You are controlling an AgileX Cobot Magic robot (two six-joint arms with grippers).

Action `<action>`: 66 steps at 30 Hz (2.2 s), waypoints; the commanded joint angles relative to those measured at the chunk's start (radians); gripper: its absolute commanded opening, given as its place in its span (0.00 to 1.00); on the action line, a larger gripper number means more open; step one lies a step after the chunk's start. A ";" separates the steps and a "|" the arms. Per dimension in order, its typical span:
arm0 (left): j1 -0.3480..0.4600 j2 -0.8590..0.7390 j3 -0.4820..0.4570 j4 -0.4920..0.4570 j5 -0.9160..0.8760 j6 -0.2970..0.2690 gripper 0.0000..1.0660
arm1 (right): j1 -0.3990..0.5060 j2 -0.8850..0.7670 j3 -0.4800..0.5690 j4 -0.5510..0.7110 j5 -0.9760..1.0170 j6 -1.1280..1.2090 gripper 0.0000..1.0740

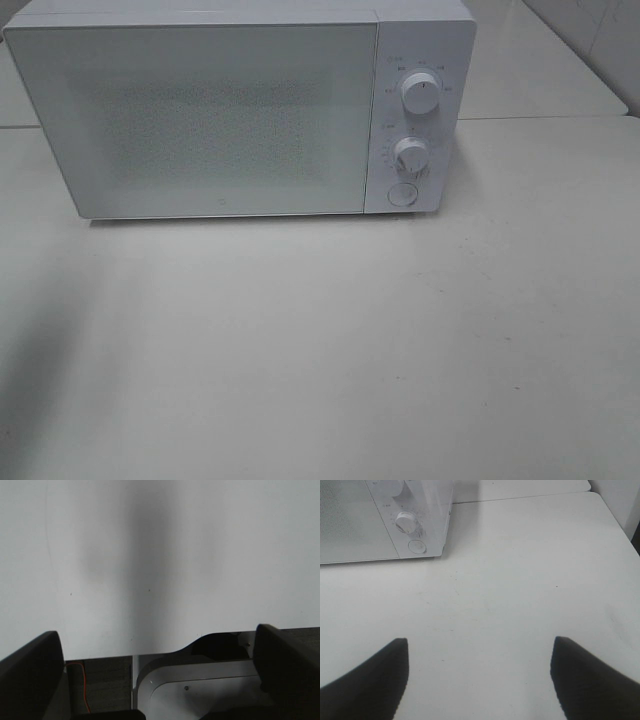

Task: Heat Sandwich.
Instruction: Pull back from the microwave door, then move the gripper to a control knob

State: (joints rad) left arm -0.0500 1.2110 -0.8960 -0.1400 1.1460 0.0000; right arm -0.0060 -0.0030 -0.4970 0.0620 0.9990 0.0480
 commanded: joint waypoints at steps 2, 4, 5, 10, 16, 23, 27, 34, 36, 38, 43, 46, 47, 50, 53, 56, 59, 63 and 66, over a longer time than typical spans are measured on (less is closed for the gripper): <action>0.035 -0.093 0.017 -0.005 0.073 -0.008 0.91 | -0.005 -0.029 0.003 0.003 -0.006 -0.005 0.71; 0.035 -0.122 0.031 -0.001 0.074 -0.008 0.91 | -0.005 -0.029 0.003 0.003 -0.006 -0.005 0.71; 0.035 -0.146 0.045 -0.001 0.074 -0.008 0.91 | -0.005 -0.029 0.003 0.003 -0.006 -0.005 0.71; 0.035 -0.309 0.144 0.034 0.076 0.000 0.91 | -0.005 -0.029 0.003 0.003 -0.006 -0.005 0.71; 0.035 -0.579 0.260 0.058 0.030 0.000 0.91 | -0.005 -0.029 0.003 0.003 -0.006 -0.005 0.71; 0.034 -0.790 0.320 0.062 0.012 0.007 0.91 | -0.005 -0.029 0.003 0.003 -0.006 -0.005 0.71; 0.034 -0.919 0.346 0.060 -0.017 0.007 0.91 | -0.005 -0.029 0.003 0.003 -0.006 -0.005 0.71; 0.034 -1.191 0.383 0.047 -0.077 0.021 0.91 | -0.005 -0.029 0.003 0.003 -0.006 -0.005 0.71; 0.034 -1.221 0.383 0.046 -0.077 0.022 0.91 | -0.005 -0.029 0.003 0.003 -0.006 -0.005 0.71; 0.034 -1.236 0.383 0.041 -0.077 0.025 0.91 | -0.005 -0.029 0.003 0.003 -0.006 -0.005 0.71; 0.034 -1.240 0.383 0.039 -0.077 0.029 0.91 | -0.005 -0.024 0.003 0.004 -0.006 -0.005 0.71; 0.034 -1.240 0.383 0.039 -0.077 0.029 0.91 | -0.005 -0.024 0.003 0.004 -0.006 -0.005 0.71; 0.034 -1.240 0.383 0.039 -0.077 0.029 0.91 | -0.005 -0.024 0.003 0.004 -0.006 -0.005 0.71; 0.034 -1.240 0.383 0.039 -0.077 0.029 0.91 | -0.005 -0.024 0.003 0.004 -0.006 -0.005 0.71; 0.034 -1.240 0.383 0.039 -0.077 0.029 0.91 | -0.005 -0.024 0.003 0.004 -0.006 -0.005 0.71; 0.034 -1.240 0.383 0.039 -0.077 0.029 0.91 | -0.005 -0.024 0.003 0.004 -0.006 -0.005 0.71; 0.034 -1.240 0.383 0.039 -0.077 0.029 0.91 | -0.005 -0.024 0.003 0.004 -0.006 -0.005 0.71; 0.034 -1.240 0.383 0.039 -0.077 0.029 0.91 | -0.005 -0.024 0.003 0.004 -0.006 -0.005 0.71; 0.034 -1.240 0.383 0.039 -0.077 0.029 0.91 | -0.005 -0.024 0.003 0.004 -0.006 -0.005 0.71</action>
State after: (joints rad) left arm -0.0170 -0.0050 -0.5160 -0.0900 1.0820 0.0280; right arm -0.0060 -0.0030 -0.4970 0.0620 0.9990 0.0480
